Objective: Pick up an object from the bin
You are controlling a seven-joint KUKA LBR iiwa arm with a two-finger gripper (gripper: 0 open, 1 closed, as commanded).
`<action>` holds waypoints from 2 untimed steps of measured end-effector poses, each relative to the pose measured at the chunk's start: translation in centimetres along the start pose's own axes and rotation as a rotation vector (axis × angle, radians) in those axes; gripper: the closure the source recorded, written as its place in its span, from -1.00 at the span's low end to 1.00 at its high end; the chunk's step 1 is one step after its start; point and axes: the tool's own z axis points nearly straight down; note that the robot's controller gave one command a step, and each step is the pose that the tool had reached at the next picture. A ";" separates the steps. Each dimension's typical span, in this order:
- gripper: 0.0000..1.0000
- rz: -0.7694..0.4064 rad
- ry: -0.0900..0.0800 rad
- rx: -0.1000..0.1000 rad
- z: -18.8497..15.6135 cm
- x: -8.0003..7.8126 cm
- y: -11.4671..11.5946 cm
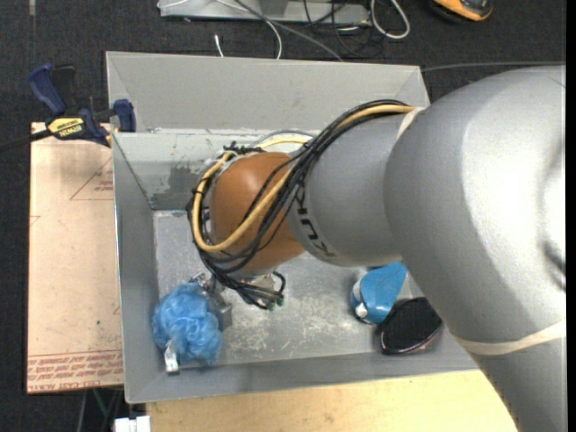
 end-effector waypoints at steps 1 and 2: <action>-1.00 0.000 0.000 0.000 0.0 0.0 0.0; -1.00 0.000 0.000 0.000 0.0 0.0 0.0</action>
Offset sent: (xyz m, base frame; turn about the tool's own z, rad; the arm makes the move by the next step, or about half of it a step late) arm 0.0000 0.0000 0.0000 0.0000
